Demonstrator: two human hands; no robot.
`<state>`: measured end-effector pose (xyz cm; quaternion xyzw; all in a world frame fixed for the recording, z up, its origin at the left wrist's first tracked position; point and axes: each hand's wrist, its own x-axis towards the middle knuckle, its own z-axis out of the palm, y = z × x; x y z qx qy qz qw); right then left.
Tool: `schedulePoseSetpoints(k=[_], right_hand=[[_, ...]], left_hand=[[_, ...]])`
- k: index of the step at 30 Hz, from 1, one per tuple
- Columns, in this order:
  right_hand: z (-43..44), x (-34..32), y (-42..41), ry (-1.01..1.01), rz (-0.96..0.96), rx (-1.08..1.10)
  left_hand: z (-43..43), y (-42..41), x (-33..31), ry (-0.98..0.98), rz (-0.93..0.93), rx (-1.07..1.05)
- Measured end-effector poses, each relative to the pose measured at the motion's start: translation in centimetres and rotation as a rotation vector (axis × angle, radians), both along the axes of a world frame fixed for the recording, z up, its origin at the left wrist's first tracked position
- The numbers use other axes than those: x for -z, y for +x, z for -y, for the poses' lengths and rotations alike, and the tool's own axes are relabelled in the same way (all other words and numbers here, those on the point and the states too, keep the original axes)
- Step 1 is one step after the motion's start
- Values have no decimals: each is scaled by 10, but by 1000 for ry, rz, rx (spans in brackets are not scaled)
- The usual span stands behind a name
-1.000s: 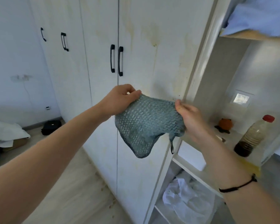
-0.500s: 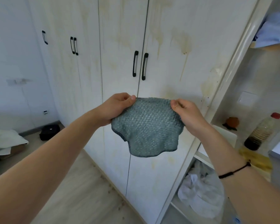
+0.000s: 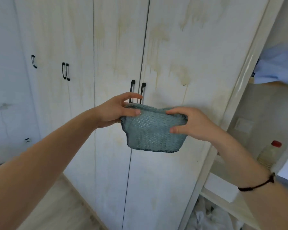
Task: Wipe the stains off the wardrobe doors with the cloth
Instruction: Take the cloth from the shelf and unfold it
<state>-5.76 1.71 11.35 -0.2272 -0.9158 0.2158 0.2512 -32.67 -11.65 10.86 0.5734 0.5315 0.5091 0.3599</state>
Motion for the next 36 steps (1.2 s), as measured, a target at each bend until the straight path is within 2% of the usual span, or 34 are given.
schedulePoseSetpoints(k=[2, 4, 7, 9, 13, 18, 21, 28, 31, 34, 36], right_hand=[[-7, -21, -6, 232, 96, 111], [-15, -51, -8, 429, -1, 232], [-28, -95, -6, 530, -172, 322], [-33, -119, -5, 521, -268, 330], [-36, -152, -7, 345, -383, 297], [-36, -172, -6, 303, -389, 324], [-29, -179, -2, 303, -271, 357], [-11, -188, 12, 223, 25, 344], [-5, -187, 0, 274, 67, 408], [-4, -180, -11, 327, 126, 503], [-1, -174, -17, 326, 151, 539]], left_hand=[[-18, 1, -32, 58, -266, 34], [-38, 5, -68, 87, -598, 65], [-64, 7, -112, 135, -851, 148], [-78, 5, -133, 220, -937, 106], [-103, -3, -162, 422, -893, 56], [-111, -9, -177, 635, -758, -45], [-114, -21, -183, 547, -633, 30], [-118, -35, -188, 333, -828, 175], [-117, -39, -180, 313, -776, 146], [-113, -44, -167, 242, -654, 232], [-113, -50, -160, 293, -717, 266]])
